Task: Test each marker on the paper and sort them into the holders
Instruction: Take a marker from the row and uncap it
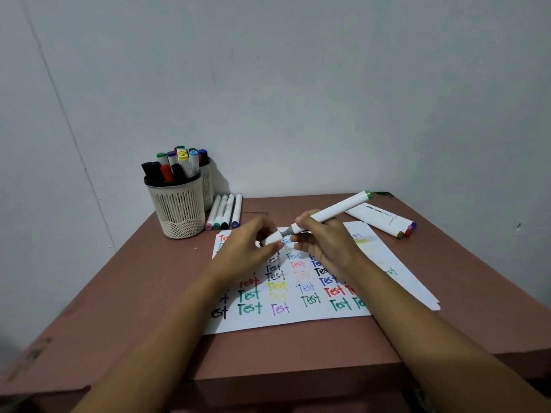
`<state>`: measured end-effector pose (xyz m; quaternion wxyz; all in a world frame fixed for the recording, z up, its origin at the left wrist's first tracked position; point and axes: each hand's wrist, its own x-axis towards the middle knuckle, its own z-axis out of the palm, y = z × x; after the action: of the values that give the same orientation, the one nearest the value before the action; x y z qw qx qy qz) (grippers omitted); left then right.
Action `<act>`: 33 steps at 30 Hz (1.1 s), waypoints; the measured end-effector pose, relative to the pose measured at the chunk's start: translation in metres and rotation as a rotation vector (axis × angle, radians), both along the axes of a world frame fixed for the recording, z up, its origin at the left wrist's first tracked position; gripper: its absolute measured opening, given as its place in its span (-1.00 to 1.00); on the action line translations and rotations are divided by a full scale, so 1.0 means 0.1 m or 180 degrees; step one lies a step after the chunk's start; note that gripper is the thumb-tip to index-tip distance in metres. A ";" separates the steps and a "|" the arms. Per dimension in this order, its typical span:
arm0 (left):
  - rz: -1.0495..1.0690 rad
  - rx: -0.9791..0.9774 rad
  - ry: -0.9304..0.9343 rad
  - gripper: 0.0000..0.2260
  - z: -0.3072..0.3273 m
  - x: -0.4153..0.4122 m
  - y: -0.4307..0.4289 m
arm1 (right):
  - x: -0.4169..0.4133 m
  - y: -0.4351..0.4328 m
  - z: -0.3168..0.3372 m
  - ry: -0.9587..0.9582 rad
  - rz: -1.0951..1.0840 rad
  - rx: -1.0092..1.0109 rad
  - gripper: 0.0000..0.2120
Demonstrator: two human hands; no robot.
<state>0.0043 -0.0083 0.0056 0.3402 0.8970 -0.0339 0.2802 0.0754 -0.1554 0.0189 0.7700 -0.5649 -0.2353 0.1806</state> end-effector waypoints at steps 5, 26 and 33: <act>-0.0109 0.0101 -0.0122 -0.83 0.00 0.00 -0.01 | 0.01 0.00 -0.06 -0.0167 0.0056 -0.0331 -0.86; -0.0179 -0.0175 0.0181 -0.80 -0.01 0.00 -0.06 | 0.04 -0.04 -0.07 0.0546 0.0390 -0.0207 -0.87; -0.0287 -0.2408 0.0094 -0.93 0.13 -0.03 0.00 | 0.00 -0.04 0.04 0.1145 0.0446 0.0282 -0.78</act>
<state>0.0016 -0.0085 0.0182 0.6597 0.7095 0.0373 0.2448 0.0751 -0.1590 0.0226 0.8093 -0.4713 -0.1403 0.3213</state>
